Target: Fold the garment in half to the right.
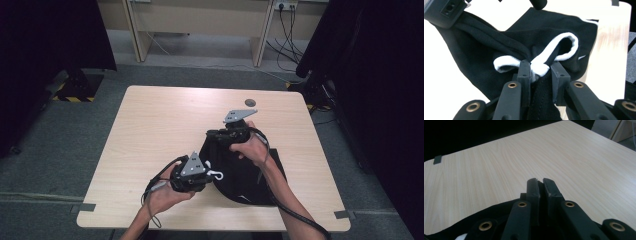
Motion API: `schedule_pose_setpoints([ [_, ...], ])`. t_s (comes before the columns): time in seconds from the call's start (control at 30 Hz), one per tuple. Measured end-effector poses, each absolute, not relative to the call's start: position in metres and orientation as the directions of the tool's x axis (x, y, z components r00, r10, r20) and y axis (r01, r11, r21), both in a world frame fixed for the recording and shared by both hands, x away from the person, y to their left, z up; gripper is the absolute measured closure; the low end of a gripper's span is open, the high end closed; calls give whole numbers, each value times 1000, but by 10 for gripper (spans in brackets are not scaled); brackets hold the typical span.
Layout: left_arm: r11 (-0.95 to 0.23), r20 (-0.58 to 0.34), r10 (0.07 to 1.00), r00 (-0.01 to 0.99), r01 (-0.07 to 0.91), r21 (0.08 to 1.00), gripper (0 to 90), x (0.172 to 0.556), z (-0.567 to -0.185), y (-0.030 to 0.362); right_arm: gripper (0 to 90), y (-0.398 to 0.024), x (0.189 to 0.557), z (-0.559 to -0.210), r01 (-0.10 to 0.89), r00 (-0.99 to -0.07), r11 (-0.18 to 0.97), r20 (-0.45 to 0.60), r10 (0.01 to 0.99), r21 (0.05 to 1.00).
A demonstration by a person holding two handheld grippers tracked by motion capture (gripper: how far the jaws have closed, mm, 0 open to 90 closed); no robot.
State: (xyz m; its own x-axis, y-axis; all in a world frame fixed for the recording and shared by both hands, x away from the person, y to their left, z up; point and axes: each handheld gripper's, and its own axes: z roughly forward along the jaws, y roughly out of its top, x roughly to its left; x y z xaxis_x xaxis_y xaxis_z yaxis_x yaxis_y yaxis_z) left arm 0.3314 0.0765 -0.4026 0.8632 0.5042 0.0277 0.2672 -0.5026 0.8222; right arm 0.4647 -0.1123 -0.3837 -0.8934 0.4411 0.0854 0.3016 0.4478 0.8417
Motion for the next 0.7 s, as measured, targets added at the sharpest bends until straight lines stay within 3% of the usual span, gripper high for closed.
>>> schedule_pose_setpoints([
  [0.37,-548,65,443,894,213,809,724,341,-379,27,842,-165,460,-371,304,-870,389,87,486,870],
  [0.7,-589,61,390,919,198,783,721,350,-379,-31,840,-222,456,-382,339,-831,345,106,547,875],
])
